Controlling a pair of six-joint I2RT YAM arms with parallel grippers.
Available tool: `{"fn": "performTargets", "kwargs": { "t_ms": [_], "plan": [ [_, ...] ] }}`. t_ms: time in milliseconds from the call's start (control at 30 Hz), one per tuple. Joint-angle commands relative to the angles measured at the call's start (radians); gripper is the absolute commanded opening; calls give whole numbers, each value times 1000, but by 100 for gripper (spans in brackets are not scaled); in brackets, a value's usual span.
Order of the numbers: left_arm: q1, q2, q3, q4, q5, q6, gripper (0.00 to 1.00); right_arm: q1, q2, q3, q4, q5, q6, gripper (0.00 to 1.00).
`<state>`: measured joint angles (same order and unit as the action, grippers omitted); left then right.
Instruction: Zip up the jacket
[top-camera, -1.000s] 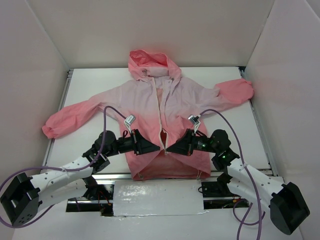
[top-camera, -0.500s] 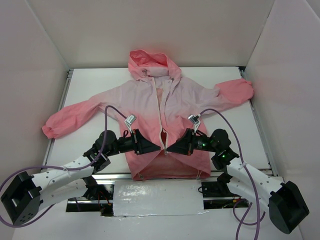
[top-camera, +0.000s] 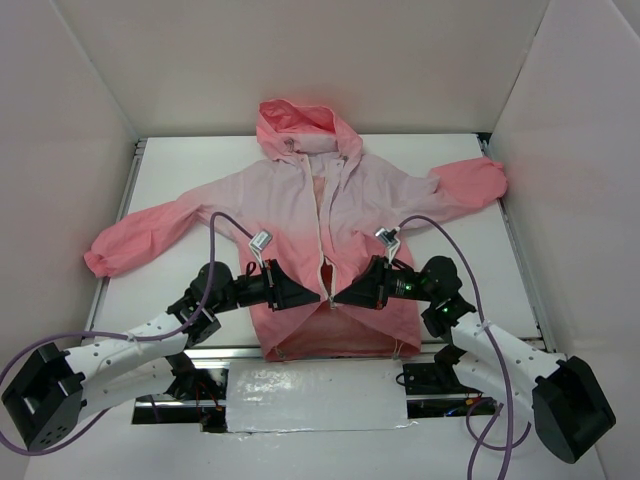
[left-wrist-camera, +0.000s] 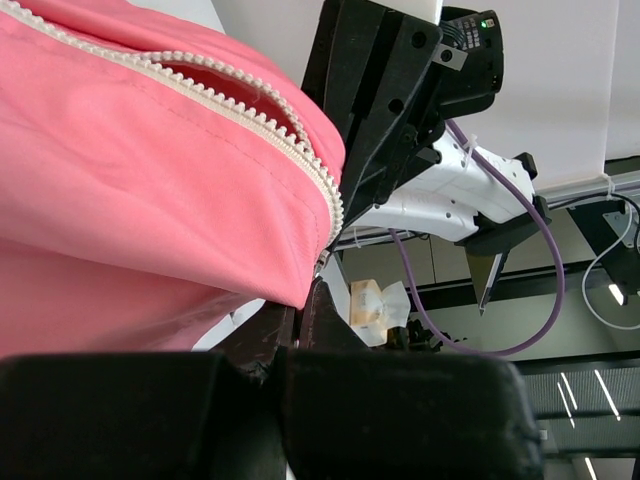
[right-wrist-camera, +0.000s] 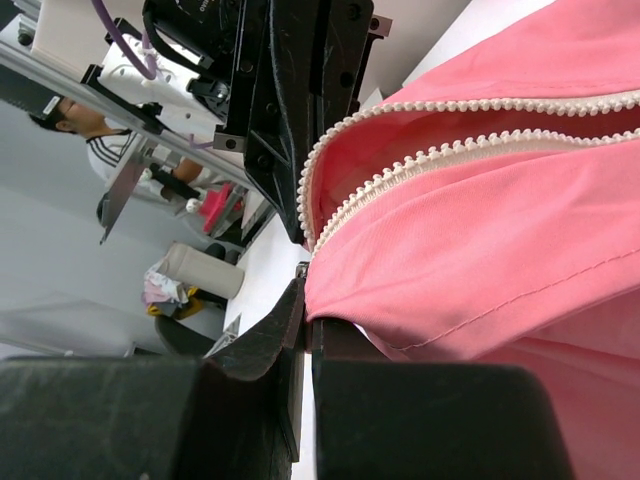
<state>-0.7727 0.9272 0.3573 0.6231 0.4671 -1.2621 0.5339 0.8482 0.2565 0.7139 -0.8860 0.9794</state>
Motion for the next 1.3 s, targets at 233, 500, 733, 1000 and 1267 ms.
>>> {"fn": "performTargets", "kwargs": {
  "t_ms": [233, 500, 733, 1000, 1267],
  "plan": [
    [7, 22, 3, 151, 44, -22, 0, -8, 20, 41, 140, -30, 30, 0],
    [7, 16, 2, 142, 42, -16, 0, -15, 37, 43, 190, -36, 61, 0],
    [7, 30, -18, 210, 67, -42, 0, -37, 52, 38, 225, -50, 76, 0],
    [7, 38, -24, 247, 70, -57, 0, -41, 100, 44, 295, -73, 113, 0],
    [9, -31, 3, 119, -11, 7, 0, -41, 74, 17, 262, -82, 94, 0]
  ]
}}
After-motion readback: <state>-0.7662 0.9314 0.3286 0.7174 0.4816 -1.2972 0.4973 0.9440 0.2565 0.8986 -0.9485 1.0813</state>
